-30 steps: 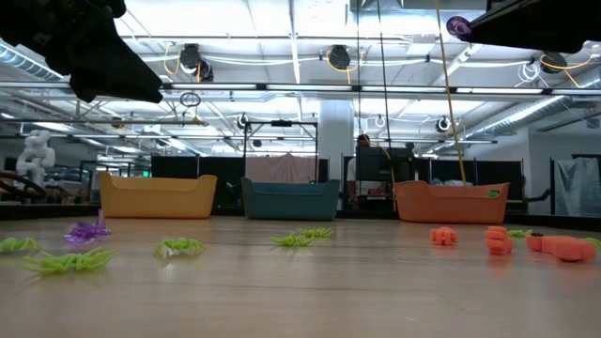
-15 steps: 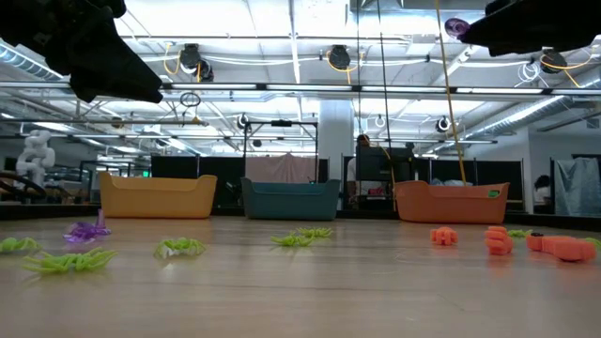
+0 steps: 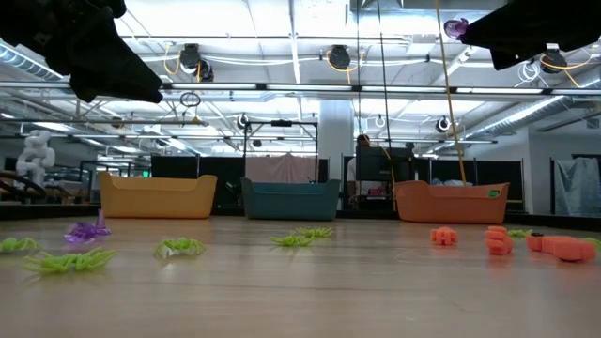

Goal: Sort Halloween decoration
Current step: Put the violet witch hat toy into the orange bin, then put the green spider toy into the blue bin

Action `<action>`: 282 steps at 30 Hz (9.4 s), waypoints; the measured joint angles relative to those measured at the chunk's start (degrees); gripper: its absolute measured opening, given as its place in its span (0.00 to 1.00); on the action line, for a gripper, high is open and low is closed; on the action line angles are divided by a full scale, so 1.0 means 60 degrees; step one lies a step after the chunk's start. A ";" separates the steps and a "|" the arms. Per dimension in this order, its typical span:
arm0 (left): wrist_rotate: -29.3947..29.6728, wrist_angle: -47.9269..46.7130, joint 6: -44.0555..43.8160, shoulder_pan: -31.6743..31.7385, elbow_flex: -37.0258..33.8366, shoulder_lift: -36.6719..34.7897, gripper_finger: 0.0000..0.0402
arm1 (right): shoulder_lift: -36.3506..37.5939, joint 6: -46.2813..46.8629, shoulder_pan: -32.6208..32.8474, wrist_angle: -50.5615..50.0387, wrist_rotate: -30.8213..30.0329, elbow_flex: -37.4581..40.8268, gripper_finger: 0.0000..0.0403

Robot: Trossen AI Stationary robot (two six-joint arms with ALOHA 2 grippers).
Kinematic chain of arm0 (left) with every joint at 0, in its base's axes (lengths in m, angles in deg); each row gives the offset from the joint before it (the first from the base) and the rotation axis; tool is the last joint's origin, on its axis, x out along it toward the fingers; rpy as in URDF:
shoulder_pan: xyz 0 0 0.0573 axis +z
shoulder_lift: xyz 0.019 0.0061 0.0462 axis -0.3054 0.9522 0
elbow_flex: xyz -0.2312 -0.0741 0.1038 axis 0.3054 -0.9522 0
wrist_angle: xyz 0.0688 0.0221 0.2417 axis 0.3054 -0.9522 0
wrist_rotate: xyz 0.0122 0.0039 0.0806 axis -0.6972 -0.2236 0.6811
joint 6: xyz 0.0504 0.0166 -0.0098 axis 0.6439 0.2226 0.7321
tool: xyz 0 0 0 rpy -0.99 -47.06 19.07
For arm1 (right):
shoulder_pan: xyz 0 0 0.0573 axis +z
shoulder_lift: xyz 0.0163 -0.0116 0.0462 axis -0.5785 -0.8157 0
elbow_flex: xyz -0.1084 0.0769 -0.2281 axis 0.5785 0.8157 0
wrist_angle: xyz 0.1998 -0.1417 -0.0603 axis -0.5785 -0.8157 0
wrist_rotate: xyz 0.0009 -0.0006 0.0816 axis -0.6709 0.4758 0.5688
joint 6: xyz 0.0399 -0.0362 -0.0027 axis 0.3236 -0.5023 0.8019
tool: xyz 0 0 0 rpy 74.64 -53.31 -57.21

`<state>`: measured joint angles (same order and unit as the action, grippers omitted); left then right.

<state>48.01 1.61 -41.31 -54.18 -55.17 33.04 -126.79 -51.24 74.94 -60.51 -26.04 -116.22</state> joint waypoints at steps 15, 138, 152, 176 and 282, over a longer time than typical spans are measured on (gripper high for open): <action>0.0000 0.0000 -0.0004 0.0003 0.0000 0.0000 0.44 | -0.0004 -0.0064 -0.0199 0.0000 -0.0752 0.0000 0.00; 0.0000 0.0561 0.0010 -0.0001 -0.0004 0.0018 0.44 | 0.3987 0.4117 -0.6853 -0.7192 0.2197 -0.0532 0.42; -0.0007 0.1330 0.0172 0.0003 -0.0004 0.0671 0.44 | 0.2101 0.2882 -0.2451 -0.4254 0.0215 -0.0532 0.42; -0.1173 0.5053 0.2717 0.0003 -0.0004 0.2441 0.44 | -0.2662 0.3640 0.0133 -0.1218 0.0242 -0.0532 0.42; -0.1971 0.5665 0.3238 0.0014 0.0414 0.3585 0.44 | -0.8411 0.1959 -0.1714 -0.1701 0.0960 -0.5708 0.00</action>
<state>36.18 35.60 -21.89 -54.10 -52.69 54.55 -177.26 -39.49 64.66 -70.71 -20.28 -150.47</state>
